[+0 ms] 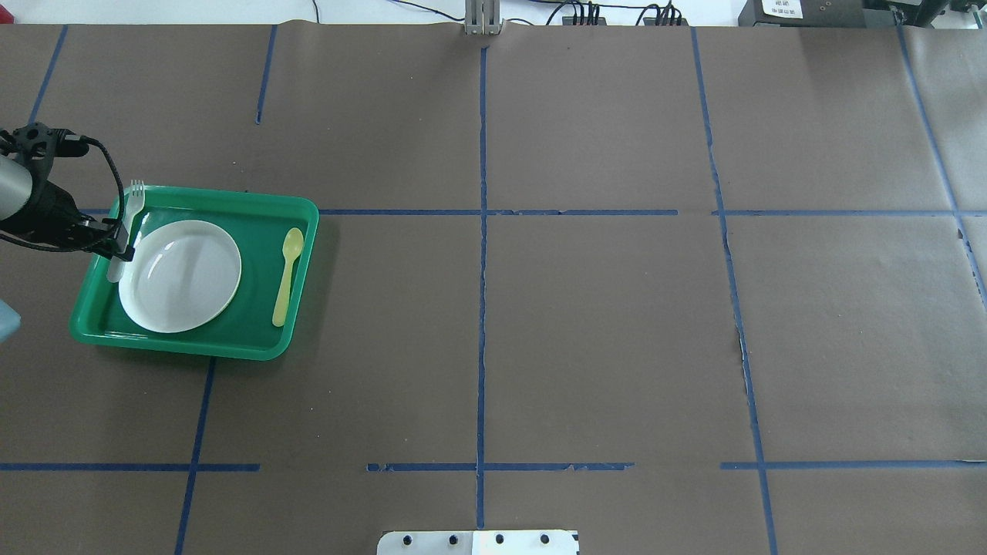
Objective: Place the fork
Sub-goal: 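Carry the fork off the plate and lower it onto the tray beside the plate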
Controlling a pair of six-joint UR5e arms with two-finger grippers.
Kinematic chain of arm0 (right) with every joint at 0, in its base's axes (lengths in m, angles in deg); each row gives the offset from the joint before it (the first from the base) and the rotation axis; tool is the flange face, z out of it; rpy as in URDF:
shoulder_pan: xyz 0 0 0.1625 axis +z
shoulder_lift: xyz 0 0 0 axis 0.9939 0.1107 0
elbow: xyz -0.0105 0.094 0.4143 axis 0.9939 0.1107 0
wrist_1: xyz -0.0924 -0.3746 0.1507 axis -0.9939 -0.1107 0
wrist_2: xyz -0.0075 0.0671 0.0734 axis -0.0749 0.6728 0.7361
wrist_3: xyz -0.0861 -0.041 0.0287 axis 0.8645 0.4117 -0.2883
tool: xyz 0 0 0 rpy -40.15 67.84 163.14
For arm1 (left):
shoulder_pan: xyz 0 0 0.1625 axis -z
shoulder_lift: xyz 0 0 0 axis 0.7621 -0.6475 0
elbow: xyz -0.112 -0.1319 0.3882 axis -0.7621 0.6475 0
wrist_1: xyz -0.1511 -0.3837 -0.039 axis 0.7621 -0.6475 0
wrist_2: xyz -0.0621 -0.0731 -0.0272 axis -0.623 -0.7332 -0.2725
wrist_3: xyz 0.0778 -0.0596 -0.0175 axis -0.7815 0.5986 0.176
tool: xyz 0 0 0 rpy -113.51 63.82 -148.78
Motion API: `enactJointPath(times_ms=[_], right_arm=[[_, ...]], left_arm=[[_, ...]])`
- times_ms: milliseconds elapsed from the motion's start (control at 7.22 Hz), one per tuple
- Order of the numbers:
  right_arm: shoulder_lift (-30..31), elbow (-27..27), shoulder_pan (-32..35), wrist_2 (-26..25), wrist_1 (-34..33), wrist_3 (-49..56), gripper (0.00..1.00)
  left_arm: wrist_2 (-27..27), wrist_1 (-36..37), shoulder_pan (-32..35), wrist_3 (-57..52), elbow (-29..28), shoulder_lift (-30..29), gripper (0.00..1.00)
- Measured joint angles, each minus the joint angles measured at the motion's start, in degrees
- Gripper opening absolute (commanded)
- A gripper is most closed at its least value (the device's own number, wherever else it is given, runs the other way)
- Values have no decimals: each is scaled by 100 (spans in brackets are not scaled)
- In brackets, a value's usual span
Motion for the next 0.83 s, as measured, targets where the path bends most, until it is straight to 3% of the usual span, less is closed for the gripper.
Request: enactJointPath(times_ms=[692, 831], right_arm=[[0, 0, 0, 0, 0, 0, 100], [0, 0, 0, 0, 0, 1, 100]], left_arm=[[-4, -48, 17, -207, -265, 85, 0], [-4, -47, 17, -242, -284, 94, 59]])
